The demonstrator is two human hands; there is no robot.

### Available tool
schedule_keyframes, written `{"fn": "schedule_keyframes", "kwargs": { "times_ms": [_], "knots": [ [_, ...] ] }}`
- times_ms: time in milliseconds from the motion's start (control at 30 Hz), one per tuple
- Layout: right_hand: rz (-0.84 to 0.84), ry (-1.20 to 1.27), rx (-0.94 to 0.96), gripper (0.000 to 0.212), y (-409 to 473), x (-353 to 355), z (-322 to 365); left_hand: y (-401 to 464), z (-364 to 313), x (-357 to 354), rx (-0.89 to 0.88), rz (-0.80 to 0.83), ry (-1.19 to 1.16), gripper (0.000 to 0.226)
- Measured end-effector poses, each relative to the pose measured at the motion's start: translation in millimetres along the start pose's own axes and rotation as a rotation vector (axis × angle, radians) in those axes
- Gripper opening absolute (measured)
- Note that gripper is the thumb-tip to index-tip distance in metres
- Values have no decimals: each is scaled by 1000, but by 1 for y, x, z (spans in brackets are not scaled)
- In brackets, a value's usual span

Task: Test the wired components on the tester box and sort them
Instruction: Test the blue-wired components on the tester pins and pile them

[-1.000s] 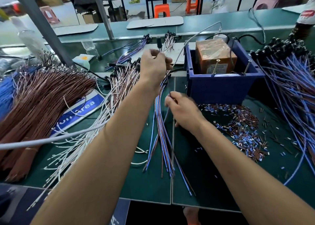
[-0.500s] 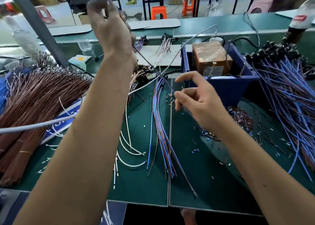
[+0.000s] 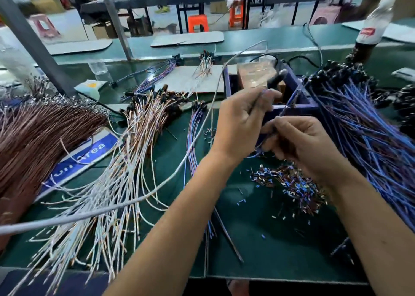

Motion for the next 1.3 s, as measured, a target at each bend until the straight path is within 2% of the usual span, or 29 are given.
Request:
{"fn": "schedule_keyframes", "kwargs": {
  "times_ms": [100, 200, 400, 467, 533, 633, 833, 1000, 1200, 1300],
  "knots": [
    [25, -32, -29, 35, -3, 4, -6, -9, 9, -15, 86, 59, -81, 25],
    [25, -71, -36, 39, -4, 6, -11, -14, 15, -21, 155, 114, -197, 4],
    [111, -160, -62, 31, -8, 5, -19, -20, 30, -20, 359, 188, -526, 2],
    [59, -76, -68, 42, -8, 7, -19, -22, 32, -19, 416, 242, -616, 3],
    [-81, -9, -53, 55, -5, 11, -18, -23, 36, -15, 437, 272, -598, 7],
    [-234, 46, 61, 43, -3, 17, -16, -24, 42, -12, 471, 285, -548, 14],
    [-294, 23, 146, 14, -3, 19, -14, -28, 42, -14, 476, 361, -484, 15],
    [-268, 32, 126, 14, -3, 17, -15, -30, 42, -16, 507, 387, -465, 6],
    [-275, 56, 134, 19, -3, 17, -16, -29, 41, -18, 540, 454, -533, 16],
    [-334, 152, 143, 20, -3, 20, -12, -28, 40, -16, 528, 482, -543, 15]
  ]
}}
Point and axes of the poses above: each hand's wrist, its own y-axis towards the middle knuckle, its own x-axis out of the back of the hand, z = x × y, the point moved 1 cm from there along y, towards the middle knuckle, and after that the axes turned 10 degrees about y, right-handed, at the moved point
